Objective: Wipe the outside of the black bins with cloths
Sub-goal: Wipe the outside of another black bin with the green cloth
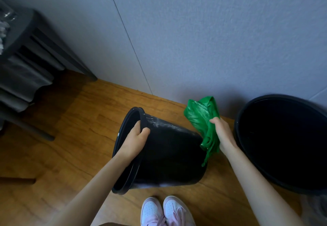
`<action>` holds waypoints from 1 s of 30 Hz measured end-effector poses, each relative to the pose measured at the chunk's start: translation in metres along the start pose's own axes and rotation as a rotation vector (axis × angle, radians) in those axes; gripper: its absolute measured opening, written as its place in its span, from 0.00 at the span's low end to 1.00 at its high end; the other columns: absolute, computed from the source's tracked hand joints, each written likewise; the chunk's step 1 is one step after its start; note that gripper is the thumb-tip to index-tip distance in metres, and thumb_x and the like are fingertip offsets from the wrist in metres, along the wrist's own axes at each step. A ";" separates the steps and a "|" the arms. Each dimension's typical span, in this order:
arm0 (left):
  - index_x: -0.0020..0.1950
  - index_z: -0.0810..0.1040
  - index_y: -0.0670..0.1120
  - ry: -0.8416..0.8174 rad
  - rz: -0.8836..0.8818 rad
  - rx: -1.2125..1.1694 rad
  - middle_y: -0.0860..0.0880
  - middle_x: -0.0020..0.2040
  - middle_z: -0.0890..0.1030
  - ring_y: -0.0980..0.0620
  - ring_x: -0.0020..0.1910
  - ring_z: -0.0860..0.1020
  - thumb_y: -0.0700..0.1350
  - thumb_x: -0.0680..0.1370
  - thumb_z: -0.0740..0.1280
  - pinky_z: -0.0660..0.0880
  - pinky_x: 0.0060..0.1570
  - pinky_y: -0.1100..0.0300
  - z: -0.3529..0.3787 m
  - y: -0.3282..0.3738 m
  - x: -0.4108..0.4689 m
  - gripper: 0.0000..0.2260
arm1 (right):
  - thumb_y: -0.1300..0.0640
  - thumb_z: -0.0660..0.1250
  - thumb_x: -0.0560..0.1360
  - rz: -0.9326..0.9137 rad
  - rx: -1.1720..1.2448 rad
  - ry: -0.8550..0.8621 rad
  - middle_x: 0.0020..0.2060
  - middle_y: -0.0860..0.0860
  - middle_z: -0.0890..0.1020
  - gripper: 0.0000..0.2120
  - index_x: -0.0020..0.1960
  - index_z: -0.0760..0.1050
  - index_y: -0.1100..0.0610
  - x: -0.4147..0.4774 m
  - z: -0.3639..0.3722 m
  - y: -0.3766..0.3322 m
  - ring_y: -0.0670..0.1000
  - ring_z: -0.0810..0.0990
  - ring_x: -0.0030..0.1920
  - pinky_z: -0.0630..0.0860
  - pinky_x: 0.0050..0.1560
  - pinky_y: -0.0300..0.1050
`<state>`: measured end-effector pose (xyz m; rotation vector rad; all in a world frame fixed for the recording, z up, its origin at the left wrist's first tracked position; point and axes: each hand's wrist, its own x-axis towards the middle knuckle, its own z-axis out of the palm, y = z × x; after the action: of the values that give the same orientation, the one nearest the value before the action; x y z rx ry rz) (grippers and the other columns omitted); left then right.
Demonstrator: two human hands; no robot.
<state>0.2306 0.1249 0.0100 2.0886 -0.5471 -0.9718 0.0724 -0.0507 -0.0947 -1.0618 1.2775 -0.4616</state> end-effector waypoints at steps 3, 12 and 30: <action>0.59 0.72 0.45 0.004 0.004 0.015 0.44 0.51 0.78 0.49 0.50 0.76 0.42 0.80 0.54 0.73 0.46 0.60 -0.001 -0.001 0.001 0.10 | 0.54 0.59 0.75 0.156 0.159 -0.121 0.48 0.55 0.80 0.09 0.50 0.75 0.55 -0.002 0.003 -0.007 0.55 0.79 0.48 0.73 0.53 0.50; 0.64 0.69 0.44 0.007 -0.016 -0.031 0.47 0.52 0.77 0.51 0.51 0.76 0.42 0.81 0.54 0.72 0.45 0.60 -0.003 -0.001 0.002 0.13 | 0.58 0.67 0.69 0.120 0.556 -0.393 0.52 0.56 0.83 0.18 0.59 0.74 0.57 -0.016 -0.007 -0.021 0.55 0.81 0.53 0.78 0.51 0.53; 0.59 0.72 0.44 -0.002 -0.003 -0.026 0.46 0.49 0.77 0.51 0.48 0.76 0.42 0.80 0.54 0.72 0.44 0.61 -0.004 -0.001 0.000 0.11 | 0.76 0.58 0.71 -0.236 0.238 -0.191 0.59 0.50 0.75 0.16 0.32 0.74 0.60 -0.042 0.027 0.033 0.41 0.75 0.56 0.68 0.65 0.52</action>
<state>0.2343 0.1276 0.0108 2.0668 -0.5297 -0.9777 0.0770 0.0082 -0.1015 -1.0315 0.9081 -0.6579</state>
